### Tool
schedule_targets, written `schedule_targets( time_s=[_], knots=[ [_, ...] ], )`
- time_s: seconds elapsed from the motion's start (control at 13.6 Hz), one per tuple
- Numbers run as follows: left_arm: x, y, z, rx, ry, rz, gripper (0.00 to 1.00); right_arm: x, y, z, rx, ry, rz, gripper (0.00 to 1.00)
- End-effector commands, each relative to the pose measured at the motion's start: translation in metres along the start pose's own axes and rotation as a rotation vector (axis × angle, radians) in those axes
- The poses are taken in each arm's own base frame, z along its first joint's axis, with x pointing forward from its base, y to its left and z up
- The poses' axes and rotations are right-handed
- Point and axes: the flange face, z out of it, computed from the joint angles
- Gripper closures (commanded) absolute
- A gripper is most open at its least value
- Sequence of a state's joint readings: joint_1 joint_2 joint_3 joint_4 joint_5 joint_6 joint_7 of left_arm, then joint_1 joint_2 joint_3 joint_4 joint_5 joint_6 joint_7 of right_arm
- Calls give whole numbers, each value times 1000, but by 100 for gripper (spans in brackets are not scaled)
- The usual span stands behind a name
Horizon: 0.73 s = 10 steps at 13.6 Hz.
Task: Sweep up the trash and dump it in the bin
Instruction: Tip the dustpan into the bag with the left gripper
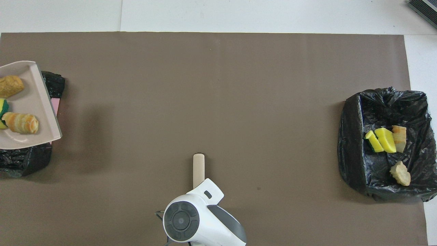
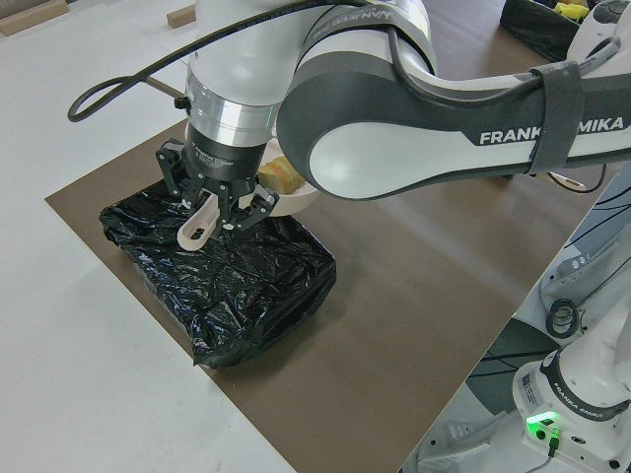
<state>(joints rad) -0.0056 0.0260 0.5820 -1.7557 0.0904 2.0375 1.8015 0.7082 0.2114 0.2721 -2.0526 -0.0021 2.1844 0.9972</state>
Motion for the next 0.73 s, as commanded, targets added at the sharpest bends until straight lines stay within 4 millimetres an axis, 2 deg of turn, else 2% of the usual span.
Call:
schedule_targets(
  time_s=[0.0,0.22,0.29,0.37,0.44,0.51,0.66],
  knots=[
    [-26,-12,-10,42,-146,34,100,14,2,-1,-32,-7,14,100],
    [-29,-19,-3,40,-291,119,100,16,3,-1,-36,-13,5,100],
    [-31,-18,1,33,-294,112,100,18,4,0,-36,-17,-2,88],
    [-30,-20,8,24,-315,125,100,19,5,0,-37,-20,-21,50],
    [-26,-25,20,12,-347,151,100,20,6,-1,-32,-20,-30,1],
    [-24,-27,26,12,-356,162,100,25,8,-8,-19,-21,-13,0],
    [-19,-30,26,0,-420,220,100,42,14,-28,-2,-8,16,0]
  ],
)
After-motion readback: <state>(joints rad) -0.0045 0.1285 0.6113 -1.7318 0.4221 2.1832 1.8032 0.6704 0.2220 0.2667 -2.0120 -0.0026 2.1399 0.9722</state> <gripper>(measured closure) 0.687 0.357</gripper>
